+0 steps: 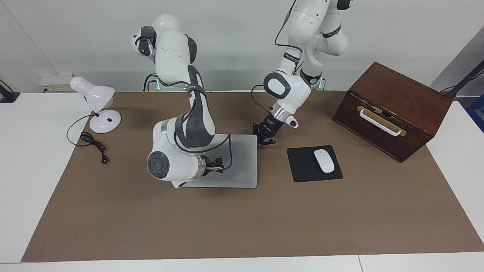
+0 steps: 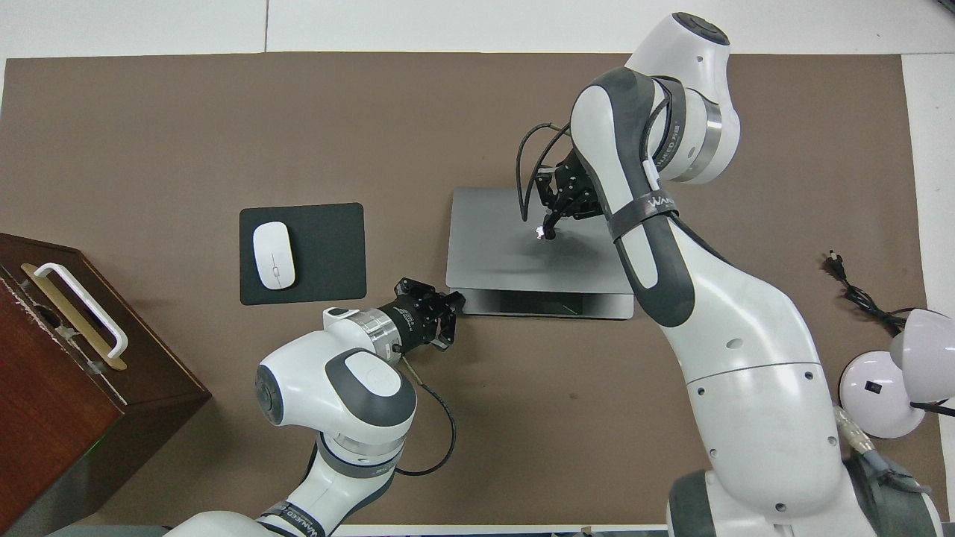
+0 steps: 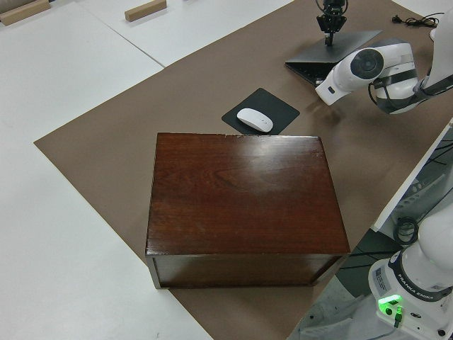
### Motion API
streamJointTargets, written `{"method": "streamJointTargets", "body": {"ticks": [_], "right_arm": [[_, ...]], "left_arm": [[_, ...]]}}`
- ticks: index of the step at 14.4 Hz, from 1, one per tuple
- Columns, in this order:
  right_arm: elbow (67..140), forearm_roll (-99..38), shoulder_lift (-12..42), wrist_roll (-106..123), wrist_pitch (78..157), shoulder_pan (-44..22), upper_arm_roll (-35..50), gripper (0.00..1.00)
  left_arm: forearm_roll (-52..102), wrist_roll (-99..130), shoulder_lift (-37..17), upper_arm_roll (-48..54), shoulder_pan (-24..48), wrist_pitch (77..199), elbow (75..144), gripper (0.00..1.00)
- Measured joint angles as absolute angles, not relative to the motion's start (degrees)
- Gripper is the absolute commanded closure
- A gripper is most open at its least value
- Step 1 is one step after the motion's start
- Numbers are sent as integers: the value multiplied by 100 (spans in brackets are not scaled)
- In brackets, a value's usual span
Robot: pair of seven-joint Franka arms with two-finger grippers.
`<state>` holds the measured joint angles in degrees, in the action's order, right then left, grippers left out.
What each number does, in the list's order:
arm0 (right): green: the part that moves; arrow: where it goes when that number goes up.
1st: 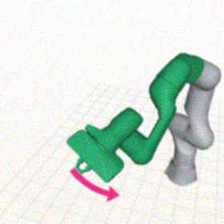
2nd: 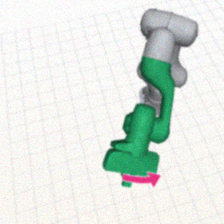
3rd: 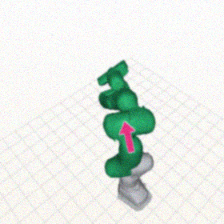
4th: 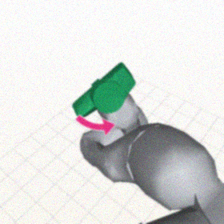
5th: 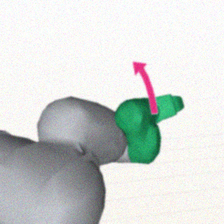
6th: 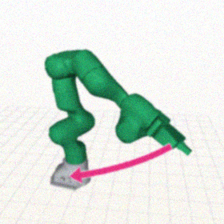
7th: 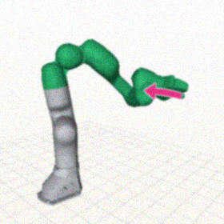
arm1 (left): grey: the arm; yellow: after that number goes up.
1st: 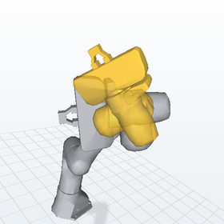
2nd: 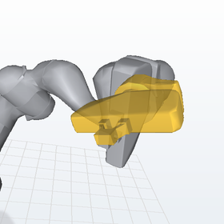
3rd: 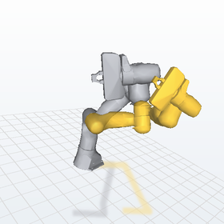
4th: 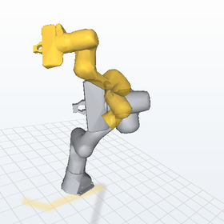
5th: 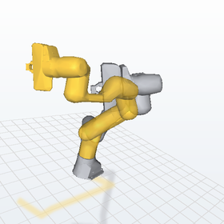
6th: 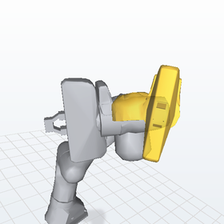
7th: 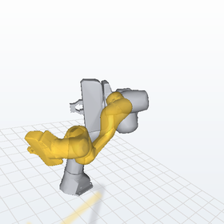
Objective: Close laptop with both arms
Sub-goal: 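Press the lid flat onto the base with the right gripper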
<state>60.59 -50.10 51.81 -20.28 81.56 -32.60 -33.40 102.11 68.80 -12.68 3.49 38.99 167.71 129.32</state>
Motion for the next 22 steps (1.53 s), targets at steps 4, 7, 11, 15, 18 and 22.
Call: {"method": "streamJointTargets", "body": {"ticks": [4, 7, 11, 15, 18, 22], "right_arm": [[6049, -5054, 5216, -2149, 8156, -3245, -3326, 100], [6034, -5079, 5273, -2205, 8156, -3205, -3250, 100], [6017, -5095, 5305, -2214, 8158, -3187, -3197, 100], [6011, -5095, 5325, -2225, 8161, -3187, -3173, 100], [6011, -5096, 5338, -2231, 8161, -3175, -3155, 100], [6011, -5098, 5367, -2233, 8172, -3157, -3122, 100]], "left_arm": [[10275, 6757, -1266, 349, 3899, 16771, 12933, 100], [10276, 6750, -1266, 349, 3899, 16771, 12933, 100], [10276, 6747, -1266, 349, 3899, 16771, 12933, 100], [10277, 6747, -1266, 349, 3899, 16771, 12933, 100], [10277, 6746, -1266, 349, 3899, 16771, 12933, 100], [10277, 6746, -1266, 349, 3899, 16771, 12933, 100]]}}
